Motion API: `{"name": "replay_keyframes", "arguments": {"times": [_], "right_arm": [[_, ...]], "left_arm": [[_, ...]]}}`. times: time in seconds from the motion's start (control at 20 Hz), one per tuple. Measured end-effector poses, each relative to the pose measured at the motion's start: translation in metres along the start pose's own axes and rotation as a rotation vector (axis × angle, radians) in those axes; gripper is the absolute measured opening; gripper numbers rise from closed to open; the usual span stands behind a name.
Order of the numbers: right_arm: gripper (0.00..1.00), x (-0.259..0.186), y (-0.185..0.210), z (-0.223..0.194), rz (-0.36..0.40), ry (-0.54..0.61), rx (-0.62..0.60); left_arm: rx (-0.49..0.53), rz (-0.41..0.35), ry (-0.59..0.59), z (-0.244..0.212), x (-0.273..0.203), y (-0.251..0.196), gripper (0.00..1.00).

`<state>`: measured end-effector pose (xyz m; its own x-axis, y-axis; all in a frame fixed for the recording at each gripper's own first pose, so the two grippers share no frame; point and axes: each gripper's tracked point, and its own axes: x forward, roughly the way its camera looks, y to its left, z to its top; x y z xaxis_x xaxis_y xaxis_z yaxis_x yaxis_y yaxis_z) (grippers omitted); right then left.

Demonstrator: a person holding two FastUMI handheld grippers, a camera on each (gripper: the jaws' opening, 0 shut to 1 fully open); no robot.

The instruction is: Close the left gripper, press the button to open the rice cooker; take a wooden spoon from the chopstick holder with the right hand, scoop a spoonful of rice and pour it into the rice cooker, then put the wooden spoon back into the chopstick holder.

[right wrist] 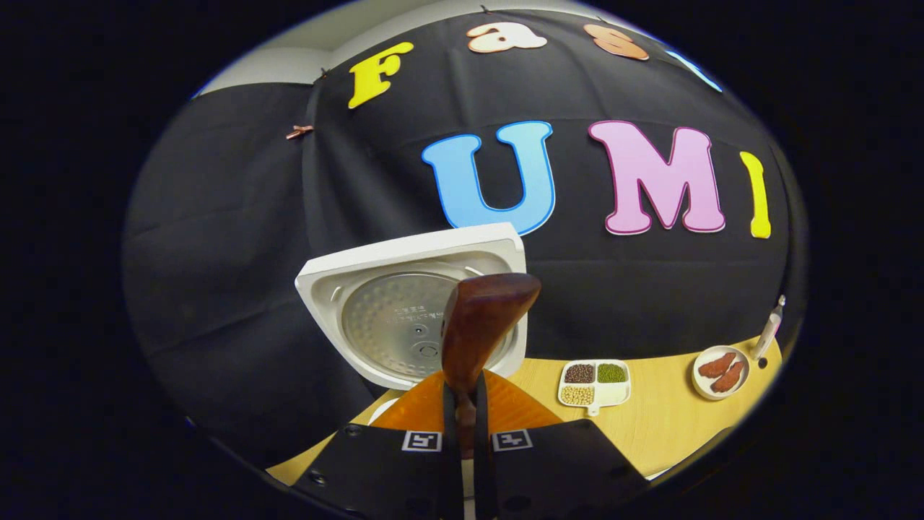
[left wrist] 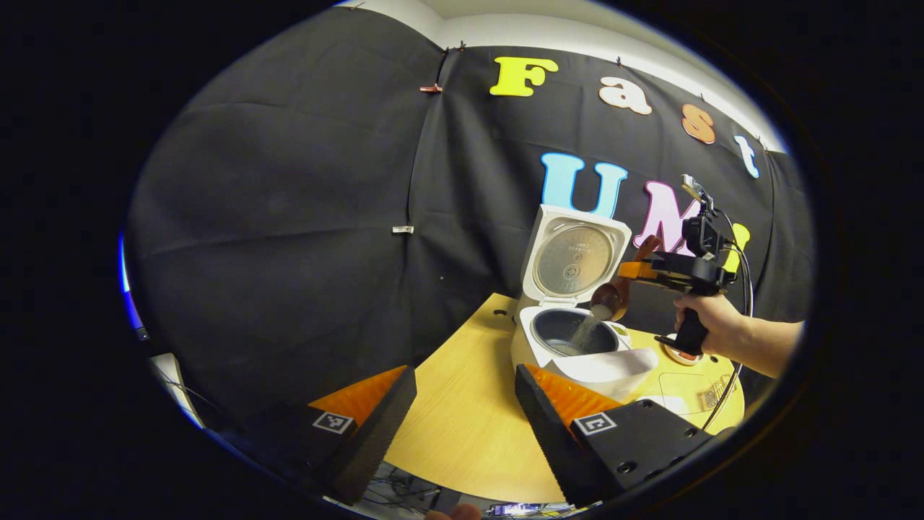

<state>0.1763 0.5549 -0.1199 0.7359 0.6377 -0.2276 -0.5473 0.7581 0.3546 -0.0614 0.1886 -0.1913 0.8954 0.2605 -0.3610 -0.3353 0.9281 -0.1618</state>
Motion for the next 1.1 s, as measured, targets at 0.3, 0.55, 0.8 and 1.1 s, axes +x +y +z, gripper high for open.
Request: {"name": "replay_keyframes", "arguments": {"times": [0.3,0.55,0.8,1.1], "right_arm": [[0.11,0.0,0.011,0.005,0.052,-0.016,-0.171],[0.11,-0.01,0.032,0.011,0.132,-0.069,-0.352],[0.11,-0.021,0.058,0.01,0.218,-0.128,-0.633],[0.1,-0.031,0.07,0.004,0.259,-0.134,-0.737]], "left_arm": [[0.005,0.005,0.006,-0.002,0.002,0.002,0.95],[0.007,0.004,0.009,-0.003,0.003,0.003,0.95],[0.003,0.007,0.014,-0.005,0.004,0.006,0.95],[0.005,0.011,0.007,-0.004,0.001,0.01,0.95]]}}
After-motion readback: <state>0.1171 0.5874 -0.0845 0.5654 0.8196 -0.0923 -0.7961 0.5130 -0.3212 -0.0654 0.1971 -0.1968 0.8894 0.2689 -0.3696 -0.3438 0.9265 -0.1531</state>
